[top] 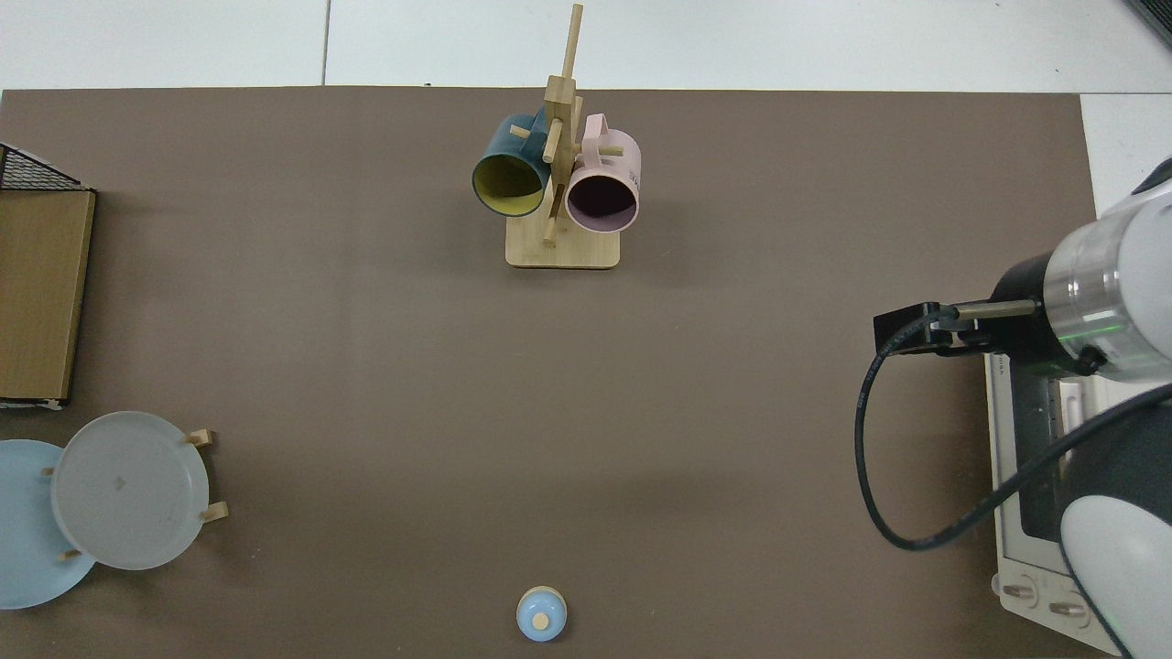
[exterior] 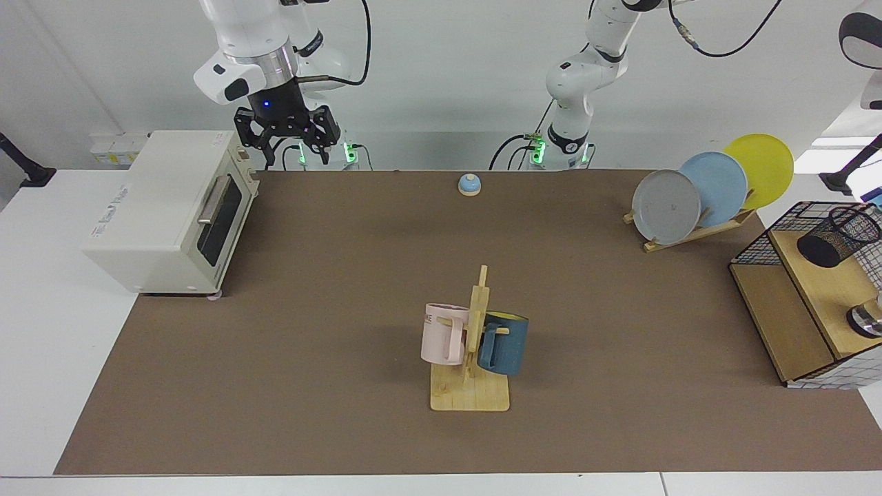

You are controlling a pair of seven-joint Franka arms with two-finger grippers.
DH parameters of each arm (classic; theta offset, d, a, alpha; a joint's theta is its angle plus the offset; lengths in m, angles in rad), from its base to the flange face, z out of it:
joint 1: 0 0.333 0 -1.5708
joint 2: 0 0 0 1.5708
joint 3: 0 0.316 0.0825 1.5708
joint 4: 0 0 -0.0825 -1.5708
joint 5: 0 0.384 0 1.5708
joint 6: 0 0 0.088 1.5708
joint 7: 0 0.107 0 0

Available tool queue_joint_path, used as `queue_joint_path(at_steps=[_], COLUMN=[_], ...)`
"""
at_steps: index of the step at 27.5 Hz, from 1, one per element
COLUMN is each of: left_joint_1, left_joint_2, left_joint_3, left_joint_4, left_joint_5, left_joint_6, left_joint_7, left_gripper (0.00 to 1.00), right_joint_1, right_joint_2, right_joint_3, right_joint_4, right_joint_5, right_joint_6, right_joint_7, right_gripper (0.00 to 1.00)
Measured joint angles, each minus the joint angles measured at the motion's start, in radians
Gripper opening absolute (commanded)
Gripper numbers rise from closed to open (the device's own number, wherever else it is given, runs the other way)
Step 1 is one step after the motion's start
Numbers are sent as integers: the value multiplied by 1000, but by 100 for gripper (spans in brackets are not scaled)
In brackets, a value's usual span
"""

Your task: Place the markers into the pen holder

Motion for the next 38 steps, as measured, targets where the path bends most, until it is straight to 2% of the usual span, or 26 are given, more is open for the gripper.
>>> queue_joint_path(at_steps=[27, 38], left_joint_1=[10, 10], left_joint_2=[22, 23], left_joint_3=[-7, -9], left_joint_4=[-57, -95], left_joint_5=[-6, -5], left_joint_6=[48, 145], left_joint_7=[-16, -34], left_gripper=[0, 0], right_joint_1=[0, 0], right_joint_2=[0, 0], right_joint_3=[0, 0], right_joint_4=[0, 0], right_joint_5=[0, 0], right_joint_6=[0, 0], right_joint_7=[0, 0], right_gripper=[100, 100])
